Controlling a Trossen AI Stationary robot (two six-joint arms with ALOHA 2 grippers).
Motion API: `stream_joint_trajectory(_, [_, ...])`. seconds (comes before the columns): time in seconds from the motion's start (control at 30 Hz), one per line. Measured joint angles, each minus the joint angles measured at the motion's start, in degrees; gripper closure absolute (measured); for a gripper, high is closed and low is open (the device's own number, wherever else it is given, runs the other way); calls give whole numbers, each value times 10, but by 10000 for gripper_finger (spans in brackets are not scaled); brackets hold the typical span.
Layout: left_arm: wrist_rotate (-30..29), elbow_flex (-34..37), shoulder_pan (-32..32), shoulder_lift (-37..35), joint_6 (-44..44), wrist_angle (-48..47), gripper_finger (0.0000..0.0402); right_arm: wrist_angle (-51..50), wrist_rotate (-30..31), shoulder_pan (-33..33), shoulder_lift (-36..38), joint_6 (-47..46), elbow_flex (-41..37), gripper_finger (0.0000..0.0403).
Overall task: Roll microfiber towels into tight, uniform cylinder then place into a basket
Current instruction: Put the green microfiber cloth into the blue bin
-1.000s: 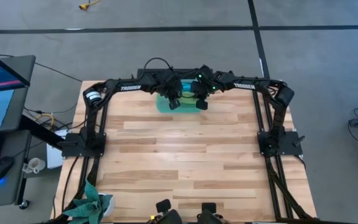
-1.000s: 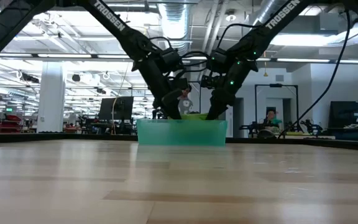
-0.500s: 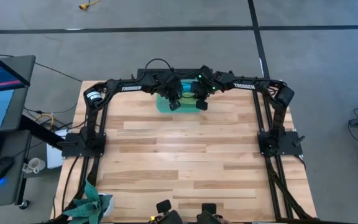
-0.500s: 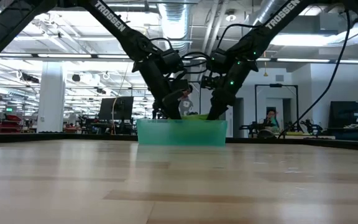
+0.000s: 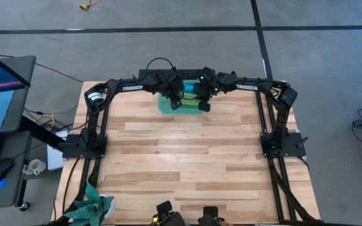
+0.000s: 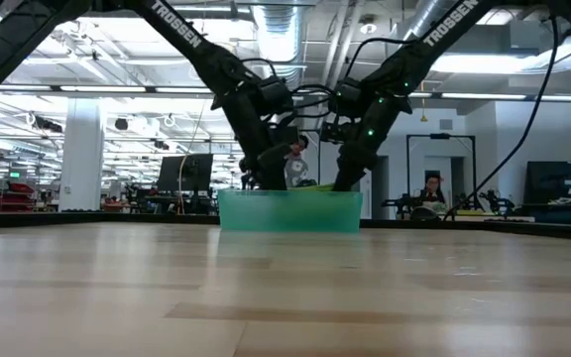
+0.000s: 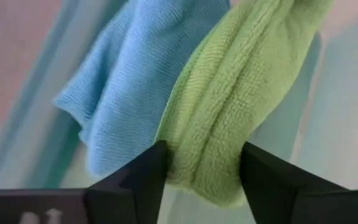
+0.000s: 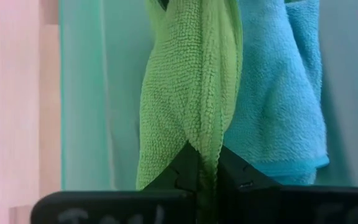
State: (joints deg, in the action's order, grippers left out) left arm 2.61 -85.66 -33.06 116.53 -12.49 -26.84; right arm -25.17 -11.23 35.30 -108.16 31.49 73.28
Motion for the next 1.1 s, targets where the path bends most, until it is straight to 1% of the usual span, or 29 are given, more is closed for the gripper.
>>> stream_joint_trajectory(0.13, [-5,-47,-1,0,-2,-71,201,0,20,-6,0,0,0,360])
stream_joint_trajectory(0.3, [-12,-134,-1,-2,-2,-192,198,1,25,-8,1,0,0,362])
stream_joint_trajectory(0.4, [-12,-172,2,-3,3,-240,198,2,25,-8,1,-6,0,361])
stream_joint_trajectory(0.47, [-12,-186,6,-6,8,-263,198,2,25,-8,1,-15,0,359])
stream_joint_trajectory(0.67, [-20,-188,22,-42,11,-304,198,2,24,-8,1,-12,0,341])
stream_joint_trajectory(0.87, [-23,-188,35,-100,25,-342,198,-10,24,-9,1,-10,0,304])
stream_joint_trajectory(1.03, [-35,-188,45,-153,37,-366,198,-10,24,-9,1,-11,0,249])
stream_joint_trajectory(1.1, [-35,-188,50,-172,42,-372,198,-9,35,-11,1,-16,0,225])
